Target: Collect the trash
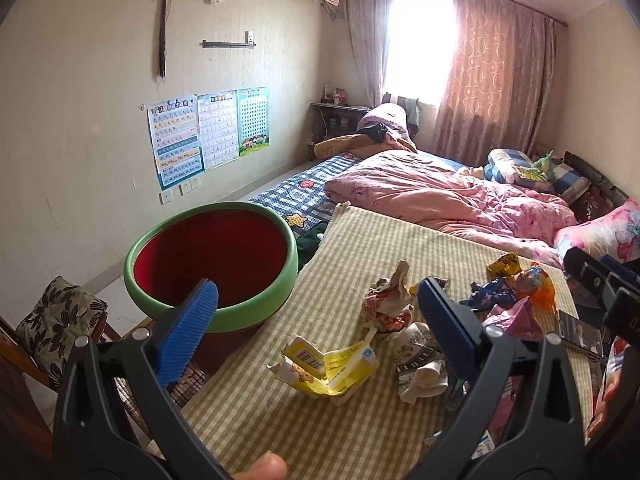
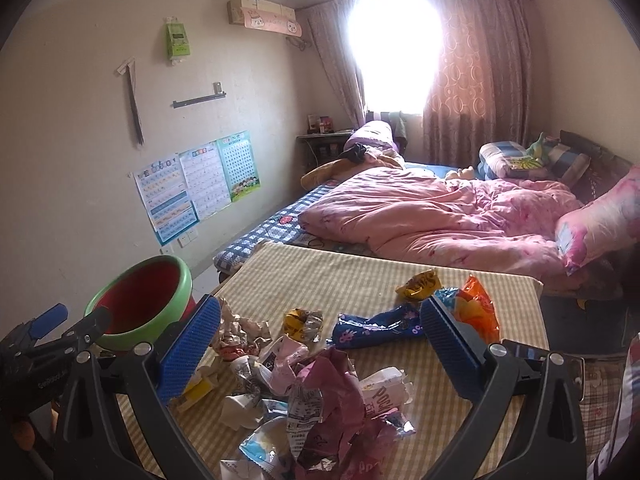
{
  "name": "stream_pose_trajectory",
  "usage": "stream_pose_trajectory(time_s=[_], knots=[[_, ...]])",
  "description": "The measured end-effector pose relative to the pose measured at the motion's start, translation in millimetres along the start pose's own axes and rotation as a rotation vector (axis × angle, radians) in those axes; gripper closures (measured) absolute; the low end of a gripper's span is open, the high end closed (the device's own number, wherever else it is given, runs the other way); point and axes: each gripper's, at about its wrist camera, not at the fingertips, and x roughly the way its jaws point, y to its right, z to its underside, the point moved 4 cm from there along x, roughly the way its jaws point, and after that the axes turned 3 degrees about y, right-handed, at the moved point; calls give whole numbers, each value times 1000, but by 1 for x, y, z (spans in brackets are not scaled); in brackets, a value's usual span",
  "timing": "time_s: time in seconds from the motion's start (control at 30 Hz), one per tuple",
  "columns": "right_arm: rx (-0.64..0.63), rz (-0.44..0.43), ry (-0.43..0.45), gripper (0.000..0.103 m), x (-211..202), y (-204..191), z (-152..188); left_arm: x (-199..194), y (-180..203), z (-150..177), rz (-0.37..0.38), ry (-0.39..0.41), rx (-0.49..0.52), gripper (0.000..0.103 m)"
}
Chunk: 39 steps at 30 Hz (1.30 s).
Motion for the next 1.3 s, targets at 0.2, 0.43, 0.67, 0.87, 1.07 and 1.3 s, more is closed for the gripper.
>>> stream_pose_trajectory(time_s=[0.2, 0.43, 0.67, 0.87, 1.07, 1.3], knots=[[-24, 20, 21, 7, -4, -1, -2, 1, 0, 0, -8, -6, 3, 5], [-37, 63, 31, 7, -6, -1, -3, 1, -3, 2, -15, -8, 5, 5], [-58, 82, 30, 7, -5, 0, 0, 1, 2, 2, -6, -15, 21, 5], [-57, 84, 15, 7, -3, 1, 3, 3, 3, 5, -20, -31, 40, 5], [-54, 77, 12, 7, -4, 0, 3, 2, 5, 6, -20, -38, 59, 5], [-52, 66, 8, 7, -5, -1, 4, -1, 2, 5, -17, -30, 53, 5]])
